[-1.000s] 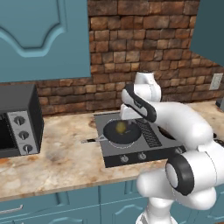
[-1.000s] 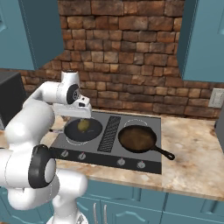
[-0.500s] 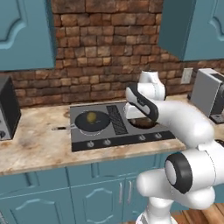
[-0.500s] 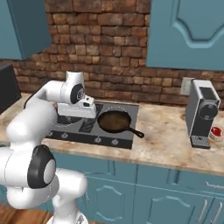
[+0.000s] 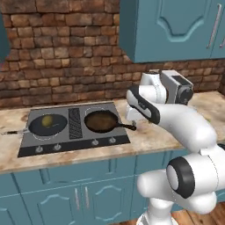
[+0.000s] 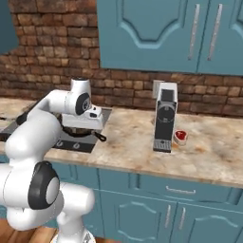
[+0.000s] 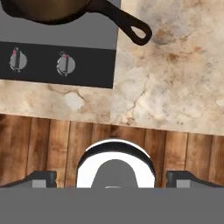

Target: Place both pans onto different burners. Then place the potato and the steak on different pans.

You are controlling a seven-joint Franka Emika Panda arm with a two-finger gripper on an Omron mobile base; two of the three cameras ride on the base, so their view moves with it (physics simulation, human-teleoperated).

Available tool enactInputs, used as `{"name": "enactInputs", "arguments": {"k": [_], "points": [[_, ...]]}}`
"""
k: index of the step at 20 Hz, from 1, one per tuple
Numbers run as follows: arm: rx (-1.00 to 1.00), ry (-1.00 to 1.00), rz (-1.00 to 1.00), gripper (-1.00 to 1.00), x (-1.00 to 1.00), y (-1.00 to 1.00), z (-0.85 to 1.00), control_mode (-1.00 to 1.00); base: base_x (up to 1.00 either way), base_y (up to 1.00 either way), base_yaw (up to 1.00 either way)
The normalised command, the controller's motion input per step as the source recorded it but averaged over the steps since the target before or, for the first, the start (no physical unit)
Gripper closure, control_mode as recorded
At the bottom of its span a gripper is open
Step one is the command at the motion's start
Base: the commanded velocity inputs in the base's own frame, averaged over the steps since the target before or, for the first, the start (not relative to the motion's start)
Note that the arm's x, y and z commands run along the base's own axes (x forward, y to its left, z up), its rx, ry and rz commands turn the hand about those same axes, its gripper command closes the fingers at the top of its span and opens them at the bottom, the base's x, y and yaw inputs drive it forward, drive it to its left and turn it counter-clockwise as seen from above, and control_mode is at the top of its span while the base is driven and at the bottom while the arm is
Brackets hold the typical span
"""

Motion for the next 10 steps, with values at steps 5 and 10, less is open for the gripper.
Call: {"name": "enactInputs", "arguments": {"k": [5,10], "points": [[0.0,0.0,0.0,-1.0,0.0,0.0,0.0,1.0,0.0,-0.86,0.0],[0.0,0.0,0.0,-1.0,0.0,0.0,0.0,1.0,0.0,-0.77,0.0]]}}
